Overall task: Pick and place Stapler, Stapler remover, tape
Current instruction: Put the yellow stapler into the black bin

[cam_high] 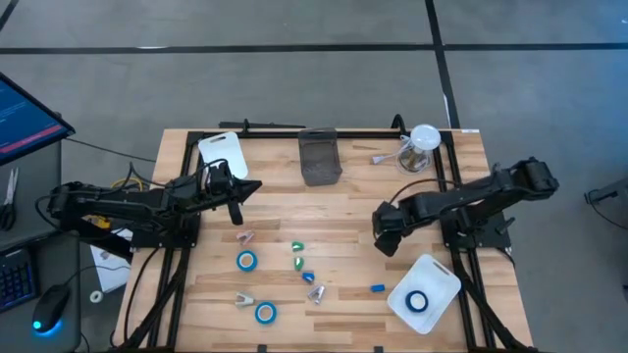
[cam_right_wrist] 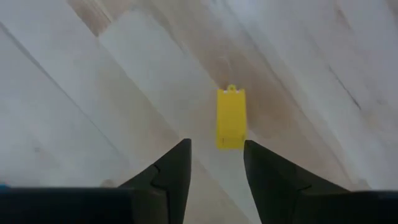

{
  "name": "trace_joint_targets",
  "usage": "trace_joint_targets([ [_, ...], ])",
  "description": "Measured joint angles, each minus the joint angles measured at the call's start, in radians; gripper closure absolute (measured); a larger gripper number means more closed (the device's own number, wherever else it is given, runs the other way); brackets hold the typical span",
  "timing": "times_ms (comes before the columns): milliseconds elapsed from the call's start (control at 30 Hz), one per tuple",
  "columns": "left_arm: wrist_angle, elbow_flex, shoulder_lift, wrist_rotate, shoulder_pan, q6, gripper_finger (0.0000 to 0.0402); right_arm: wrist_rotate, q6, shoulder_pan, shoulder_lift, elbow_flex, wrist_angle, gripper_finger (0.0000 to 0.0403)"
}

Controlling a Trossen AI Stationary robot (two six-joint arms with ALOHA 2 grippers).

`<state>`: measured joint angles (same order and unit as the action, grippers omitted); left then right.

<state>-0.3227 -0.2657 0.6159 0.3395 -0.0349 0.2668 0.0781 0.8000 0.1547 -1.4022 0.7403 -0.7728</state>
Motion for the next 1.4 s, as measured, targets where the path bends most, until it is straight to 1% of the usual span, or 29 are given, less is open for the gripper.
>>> trace_joint_targets([
  [167,0.001,0.000,0.000,0.000,0.000,0.000,0.0398,-0.003,-0.023,0.002,-0.070,0.000,0.033,0.0265],
  [300,0.001,0.000,0.000,0.000,0.000,0.000,0.0398,-0.002,-0.025,0.002,-0.095,0.000,0.044,0.0286],
  [467,0.000,0.000,0.000,0.001,0.000,0.000,0.0398,-0.006,0.004,-0.003,-0.067,0.005,0.072,0.0304],
  [567,0.000,0.000,0.000,0.001,0.000,0.000,0.0398,-0.058,0.036,-0.019,-0.031,0.040,0.061,0.0303],
  [633,0.001,0.000,0.000,0.001,0.000,0.000,0.0398,-0.082,0.035,-0.027,-0.006,0.071,0.046,0.0301],
  [667,0.001,0.000,0.000,0.001,0.000,0.000,0.0398,-0.085,0.007,-0.030,0.006,0.085,0.048,0.0301],
  [767,0.001,0.000,0.000,0.001,0.000,0.000,0.0398,-0.075,-0.138,-0.032,0.034,0.124,0.049,0.0303],
  [867,0.001,0.000,0.000,0.001,0.000,0.000,0.0398,-0.069,-0.319,-0.040,0.036,0.137,0.039,0.0306],
  [1033,0.001,0.000,0.000,0.001,0.000,0.000,0.0398,-0.092,-0.655,-0.037,0.001,0.138,0.008,0.0306],
  [1167,0.001,0.000,0.000,0.001,0.000,0.000,0.0398,-0.103,-0.927,-0.037,-0.031,0.138,0.022,0.0299],
  [1233,0.001,0.000,0.000,0.001,0.000,0.000,0.0398,-0.086,-1.024,-0.038,-0.047,0.138,0.025,0.0296],
  [1333,0.003,0.000,0.000,0.001,0.000,0.000,0.0398,-0.006,-1.106,-0.038,-0.059,0.138,0.042,0.0290],
  [1400,0.004,0.000,0.000,0.001,0.000,0.000,0.0398,0.010,-1.162,-0.043,-0.059,0.138,0.042,0.0285],
])
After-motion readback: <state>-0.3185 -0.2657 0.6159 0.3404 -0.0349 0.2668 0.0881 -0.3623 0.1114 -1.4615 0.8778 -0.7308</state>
